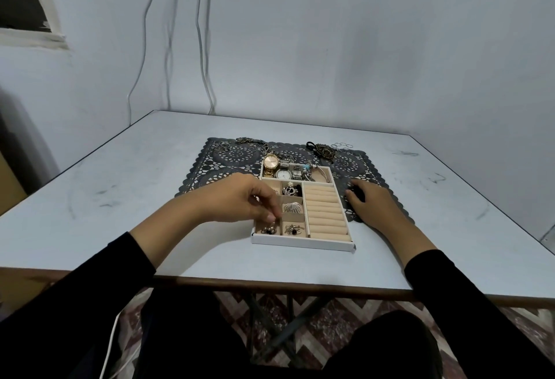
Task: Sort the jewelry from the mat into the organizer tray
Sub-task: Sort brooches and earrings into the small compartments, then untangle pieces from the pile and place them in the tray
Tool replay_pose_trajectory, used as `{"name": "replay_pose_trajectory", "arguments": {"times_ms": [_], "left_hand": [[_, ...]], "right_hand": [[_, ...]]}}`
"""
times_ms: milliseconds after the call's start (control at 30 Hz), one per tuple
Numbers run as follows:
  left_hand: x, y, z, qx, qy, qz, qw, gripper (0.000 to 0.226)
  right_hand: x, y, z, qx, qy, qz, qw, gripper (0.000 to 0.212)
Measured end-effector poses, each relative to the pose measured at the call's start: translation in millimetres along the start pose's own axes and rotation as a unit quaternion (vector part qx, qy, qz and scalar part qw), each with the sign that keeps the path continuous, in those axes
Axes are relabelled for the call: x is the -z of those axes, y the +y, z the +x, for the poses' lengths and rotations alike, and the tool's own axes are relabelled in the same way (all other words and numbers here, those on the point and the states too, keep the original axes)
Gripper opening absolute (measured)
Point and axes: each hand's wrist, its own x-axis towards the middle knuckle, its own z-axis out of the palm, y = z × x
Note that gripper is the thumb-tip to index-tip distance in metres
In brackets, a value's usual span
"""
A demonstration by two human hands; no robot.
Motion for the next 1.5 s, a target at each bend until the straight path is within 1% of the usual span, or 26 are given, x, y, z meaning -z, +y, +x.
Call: {"name": "replay_pose_trajectory", "arguments": {"times_ms": [67,167,300,367,433,500,533,600,667,733,833,900,1000,1133,1233,1500], "left_hand": [[-1.4,1.3,0.0,0.006,-0.001,0.014,1.0,0.015],[-0.9,0.7,-1.6,0.011,-0.002,0.006,1.0,0.016],[1.5,-3.8,-2.8,0.006,0.01,-0.053,0.999,0.016],[3.1,-6.8,-2.5,-0.001,0.031,-0.089,0.996,0.012],[4.4,-10.5,-0.8,0.004,0.07,-0.123,0.99,0.011],[6.2,-18.8,5.4,0.008,0.128,-0.168,0.977,0.018],[7.7,-25.2,11.0,0.009,0.161,-0.17,0.972,0.02],[10.5,-41.4,26.7,0.031,0.219,-0.129,0.967,0.02],[13.8,-55.9,43.2,0.068,0.248,-0.071,0.964,0.023],[17.4,-69.3,57.5,0.095,0.245,0.003,0.965,0.03],[25.6,-95.7,78.2,0.114,0.205,0.134,0.963,0.044],[30.5,-109.0,90.2,0.14,0.174,0.172,0.959,0.053],[35.1,-115.7,106.2,0.153,0.154,0.201,0.955,0.06],[40.0,-119.4,125.2,0.153,0.136,0.227,0.952,0.061],[42.7,-123.9,136.3,0.152,0.131,0.224,0.954,0.062],[49.9,-134.3,156.1,0.148,0.097,0.237,0.955,0.062]], "right_hand": [[0.7,-1.3,-0.5,0.002,0.004,0.001,1.0,0.037],[1.2,-1.7,-0.8,0.001,0.002,-0.002,1.0,0.036],[1.1,-0.5,-0.3,-0.002,-0.002,0.0,1.0,0.039],[1.4,-0.3,0.5,-0.005,-0.005,0.004,1.0,0.04],[2.2,-0.8,2.3,-0.009,-0.01,0.004,1.0,0.04],[2.7,-0.4,6.3,-0.012,-0.011,0.003,1.0,0.042],[2.8,0.0,9.1,-0.012,-0.009,0.004,1.0,0.042],[3.1,1.0,17.0,-0.013,-0.004,0.004,1.0,0.044],[2.1,3.3,27.0,-0.018,-0.003,0.004,1.0,0.045],[-0.5,5.6,37.7,-0.024,-0.007,0.005,1.0,0.047],[-6.4,7.7,53.4,-0.022,-0.013,-0.003,1.0,0.05],[-9.8,6.7,63.1,-0.019,-0.017,-0.012,1.0,0.05],[-15.8,5.0,78.9,-0.003,-0.018,-0.009,1.0,0.051],[-25.5,4.6,101.0,0.012,-0.021,-0.004,1.0,0.053],[-32.0,5.6,116.1,0.02,-0.025,-0.014,0.999,0.052],[-39.9,19.2,151.4,-0.008,-0.006,-0.008,1.0,0.045]]}}
